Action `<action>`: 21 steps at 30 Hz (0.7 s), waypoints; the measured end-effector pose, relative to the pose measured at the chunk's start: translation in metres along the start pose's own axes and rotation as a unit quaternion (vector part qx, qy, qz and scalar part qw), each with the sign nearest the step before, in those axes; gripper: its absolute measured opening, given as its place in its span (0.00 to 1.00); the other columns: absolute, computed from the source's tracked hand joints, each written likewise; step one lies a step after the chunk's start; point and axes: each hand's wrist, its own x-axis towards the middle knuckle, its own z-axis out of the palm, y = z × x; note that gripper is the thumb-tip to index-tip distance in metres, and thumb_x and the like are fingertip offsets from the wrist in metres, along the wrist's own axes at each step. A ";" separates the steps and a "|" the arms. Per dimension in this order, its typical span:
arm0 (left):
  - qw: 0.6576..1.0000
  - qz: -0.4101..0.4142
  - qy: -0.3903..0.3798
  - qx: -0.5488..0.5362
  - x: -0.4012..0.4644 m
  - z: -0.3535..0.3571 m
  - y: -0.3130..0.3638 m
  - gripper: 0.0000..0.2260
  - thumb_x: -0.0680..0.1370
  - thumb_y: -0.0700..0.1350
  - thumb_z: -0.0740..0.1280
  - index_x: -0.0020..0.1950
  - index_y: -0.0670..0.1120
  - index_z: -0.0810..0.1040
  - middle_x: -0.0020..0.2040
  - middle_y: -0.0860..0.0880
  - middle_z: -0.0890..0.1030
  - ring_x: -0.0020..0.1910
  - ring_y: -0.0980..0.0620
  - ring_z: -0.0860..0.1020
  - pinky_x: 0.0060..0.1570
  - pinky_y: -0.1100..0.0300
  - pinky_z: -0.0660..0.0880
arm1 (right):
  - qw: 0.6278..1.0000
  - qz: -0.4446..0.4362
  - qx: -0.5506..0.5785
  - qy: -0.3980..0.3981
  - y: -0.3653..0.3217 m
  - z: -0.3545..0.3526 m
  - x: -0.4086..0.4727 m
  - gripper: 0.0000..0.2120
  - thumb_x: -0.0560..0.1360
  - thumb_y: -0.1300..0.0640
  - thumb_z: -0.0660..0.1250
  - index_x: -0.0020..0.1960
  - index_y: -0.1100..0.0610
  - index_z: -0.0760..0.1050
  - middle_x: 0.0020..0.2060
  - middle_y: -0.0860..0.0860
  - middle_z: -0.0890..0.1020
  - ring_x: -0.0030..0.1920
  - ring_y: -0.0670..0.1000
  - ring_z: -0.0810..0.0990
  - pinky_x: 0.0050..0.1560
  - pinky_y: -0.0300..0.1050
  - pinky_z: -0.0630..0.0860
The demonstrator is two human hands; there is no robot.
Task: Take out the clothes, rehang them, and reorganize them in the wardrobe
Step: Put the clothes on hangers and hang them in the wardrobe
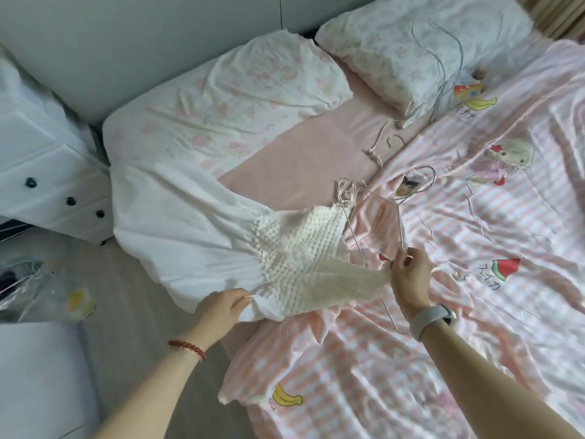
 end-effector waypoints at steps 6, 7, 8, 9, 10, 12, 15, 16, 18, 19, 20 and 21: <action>0.988 0.022 -0.013 0.149 0.039 0.015 0.038 0.19 0.78 0.55 0.60 0.66 0.51 0.71 0.68 0.51 0.68 0.66 0.49 0.66 0.60 0.54 0.67 | 0.998 0.012 0.030 0.048 0.021 -0.011 -0.017 0.15 0.78 0.63 0.56 0.64 0.64 0.67 0.32 0.46 0.71 0.31 0.43 0.68 0.30 0.38 0.57; 0.991 0.036 0.020 0.130 0.049 0.015 0.051 0.19 0.78 0.54 0.60 0.66 0.49 0.71 0.67 0.49 0.69 0.66 0.48 0.66 0.60 0.54 0.67 | 0.998 0.017 0.028 0.051 0.025 -0.011 -0.016 0.13 0.78 0.63 0.56 0.61 0.64 0.69 0.31 0.45 0.70 0.31 0.42 0.68 0.30 0.39 0.56; 0.992 0.052 0.044 0.110 0.061 0.016 0.064 0.18 0.78 0.52 0.60 0.66 0.47 0.70 0.67 0.48 0.69 0.66 0.47 0.66 0.61 0.53 0.67 | 0.998 0.028 0.028 0.058 0.030 -0.011 -0.016 0.12 0.78 0.64 0.56 0.59 0.63 0.71 0.32 0.47 0.70 0.31 0.44 0.68 0.31 0.39 0.56; 0.991 0.069 0.055 0.100 0.075 0.017 0.078 0.18 0.79 0.50 0.59 0.67 0.46 0.70 0.67 0.47 0.69 0.66 0.47 0.66 0.62 0.52 0.66 | 0.997 0.041 0.030 0.065 0.035 -0.012 -0.015 0.11 0.78 0.63 0.56 0.57 0.63 0.72 0.33 0.49 0.72 0.31 0.47 0.69 0.33 0.39 0.57; 0.990 0.086 0.057 0.097 0.089 0.019 0.092 0.18 0.79 0.49 0.59 0.67 0.45 0.69 0.67 0.47 0.69 0.67 0.47 0.66 0.63 0.51 0.66 | 0.996 0.054 0.034 0.068 0.041 -0.012 -0.014 0.10 0.78 0.63 0.55 0.56 0.63 0.72 0.36 0.52 0.75 0.34 0.49 0.71 0.35 0.40 0.59; 0.986 0.118 0.061 0.106 0.120 0.026 0.118 0.18 0.79 0.48 0.59 0.68 0.44 0.68 0.68 0.47 0.68 0.68 0.47 0.65 0.64 0.50 0.65 | 0.995 0.070 0.040 0.065 0.052 -0.011 -0.014 0.10 0.78 0.62 0.55 0.55 0.63 0.71 0.41 0.57 0.77 0.39 0.54 0.73 0.40 0.42 0.63; 0.972 0.157 0.063 0.163 0.169 0.043 0.150 0.19 0.78 0.46 0.58 0.69 0.44 0.65 0.70 0.47 0.66 0.70 0.48 0.60 0.65 0.49 0.62 | 0.993 0.082 0.047 0.069 0.068 -0.010 -0.012 0.10 0.78 0.61 0.55 0.56 0.61 0.72 0.41 0.57 0.78 0.40 0.55 0.75 0.41 0.44 0.66; 0.967 0.163 0.054 0.187 0.185 0.049 0.157 0.20 0.79 0.45 0.58 0.70 0.45 0.63 0.71 0.47 0.64 0.71 0.49 0.58 0.65 0.48 0.60 | 0.992 0.088 0.054 0.073 0.074 -0.010 -0.010 0.10 0.78 0.61 0.56 0.56 0.60 0.72 0.40 0.55 0.79 0.40 0.54 0.75 0.41 0.43 0.66; 0.960 0.162 0.036 0.224 0.212 0.062 0.168 0.21 0.79 0.46 0.56 0.72 0.46 0.59 0.73 0.47 0.62 0.72 0.48 0.58 0.65 0.46 0.57 | 0.990 0.097 0.063 0.083 0.083 -0.008 -0.007 0.09 0.78 0.61 0.57 0.55 0.59 0.73 0.37 0.50 0.77 0.37 0.48 0.74 0.38 0.41 0.65; 0.961 0.150 0.032 0.230 0.224 0.069 0.170 0.22 0.80 0.47 0.55 0.73 0.46 0.57 0.72 0.47 0.63 0.70 0.48 0.62 0.64 0.46 0.58 | 0.989 0.098 0.067 0.088 0.088 -0.007 -0.005 0.08 0.77 0.61 0.57 0.54 0.58 0.73 0.35 0.47 0.76 0.35 0.43 0.74 0.36 0.38 0.65; 0.965 0.127 0.031 0.228 0.234 0.075 0.172 0.22 0.80 0.49 0.55 0.73 0.47 0.56 0.70 0.46 0.67 0.67 0.46 0.68 0.62 0.47 0.59 | 0.988 0.097 0.072 0.092 0.091 -0.005 -0.003 0.08 0.77 0.62 0.57 0.52 0.58 0.73 0.33 0.44 0.76 0.33 0.40 0.75 0.33 0.33 0.66; 0.970 0.101 0.032 0.218 0.241 0.081 0.172 0.22 0.80 0.51 0.54 0.73 0.47 0.58 0.65 0.45 0.72 0.62 0.45 0.72 0.59 0.48 0.61 | 0.988 0.094 0.077 0.095 0.094 -0.004 0.000 0.07 0.77 0.62 0.57 0.50 0.56 0.73 0.32 0.43 0.75 0.32 0.37 0.75 0.32 0.29 0.67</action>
